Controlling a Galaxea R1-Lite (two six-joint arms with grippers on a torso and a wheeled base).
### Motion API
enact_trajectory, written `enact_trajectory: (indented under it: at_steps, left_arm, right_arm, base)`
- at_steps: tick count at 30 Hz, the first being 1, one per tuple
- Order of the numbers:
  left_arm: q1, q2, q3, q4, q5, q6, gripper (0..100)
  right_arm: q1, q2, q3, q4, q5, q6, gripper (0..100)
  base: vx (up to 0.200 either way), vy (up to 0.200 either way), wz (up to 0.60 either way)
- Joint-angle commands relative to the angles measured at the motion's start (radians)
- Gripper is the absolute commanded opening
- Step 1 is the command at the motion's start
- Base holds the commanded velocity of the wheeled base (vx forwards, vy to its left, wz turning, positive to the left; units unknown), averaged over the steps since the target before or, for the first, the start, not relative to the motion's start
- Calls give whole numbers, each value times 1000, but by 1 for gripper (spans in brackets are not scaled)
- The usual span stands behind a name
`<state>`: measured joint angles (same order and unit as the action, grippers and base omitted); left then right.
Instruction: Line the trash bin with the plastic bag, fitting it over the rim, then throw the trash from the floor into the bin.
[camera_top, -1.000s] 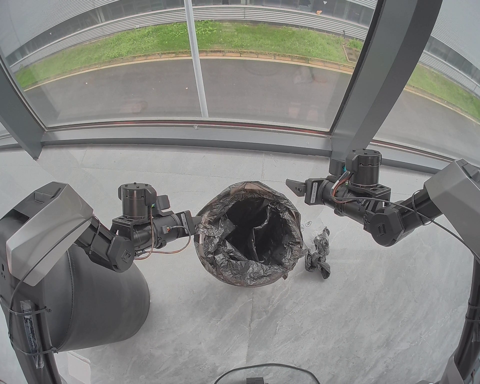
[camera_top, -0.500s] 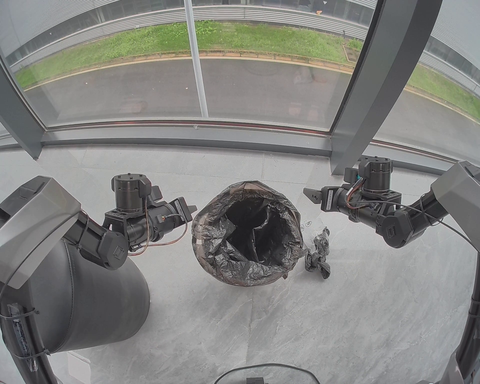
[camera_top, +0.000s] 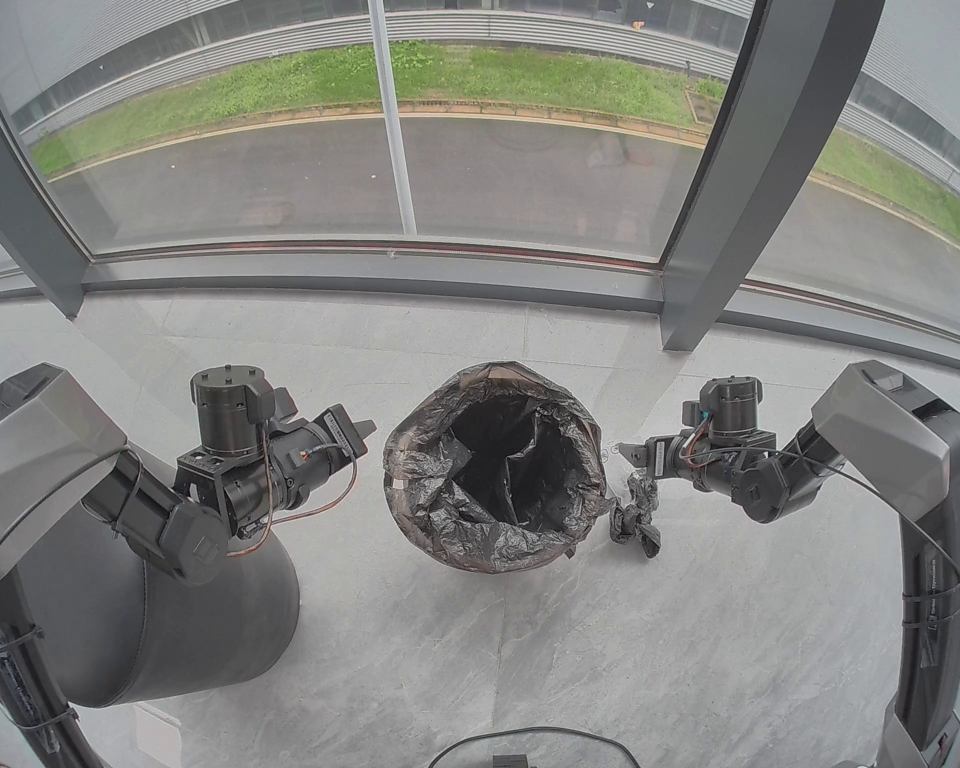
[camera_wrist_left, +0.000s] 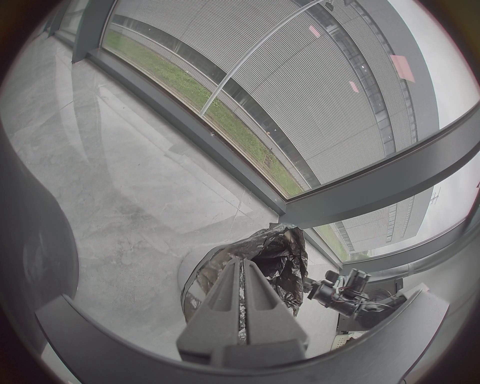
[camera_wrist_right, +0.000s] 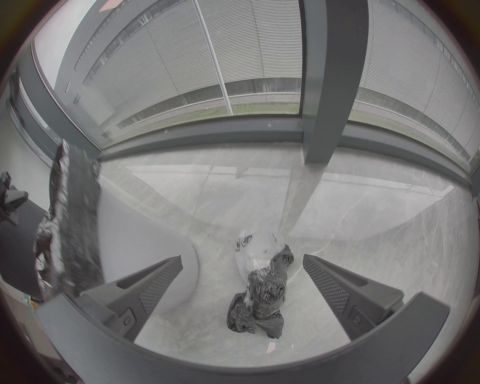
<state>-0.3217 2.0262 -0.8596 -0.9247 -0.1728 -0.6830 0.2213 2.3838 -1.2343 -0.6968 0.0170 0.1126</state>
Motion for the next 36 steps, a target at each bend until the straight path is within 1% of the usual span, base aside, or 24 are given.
enact_trajectory:
  at_steps: [1,10,18,27,36]
  left_arm:
    - [4,-9,76,-51,-4,-24,0]
    - [13,-1,76,-65,-7,-21,0]
    - [13,9,76,-65,-8,-21,0]
    - [13,17,76,-65,-8,-21,0]
    - [13,28,74,-66,-7,-21,0]
  right_arm:
    - [-3,120,-31,-3,-3,-7,100]
    - [-8,199,-77,-10,-11,-10,100]
    - [-25,255,-177,8,-23,-10,100]
    - [-34,295,-317,134,-23,-2,100]
    - [-36,334,-358,151,-25,-1,100]
  base:
    - [0,0,0]
    - [0,0,0]
    - [0,0,0]
    - [0,0,0]
    - [0,0,0]
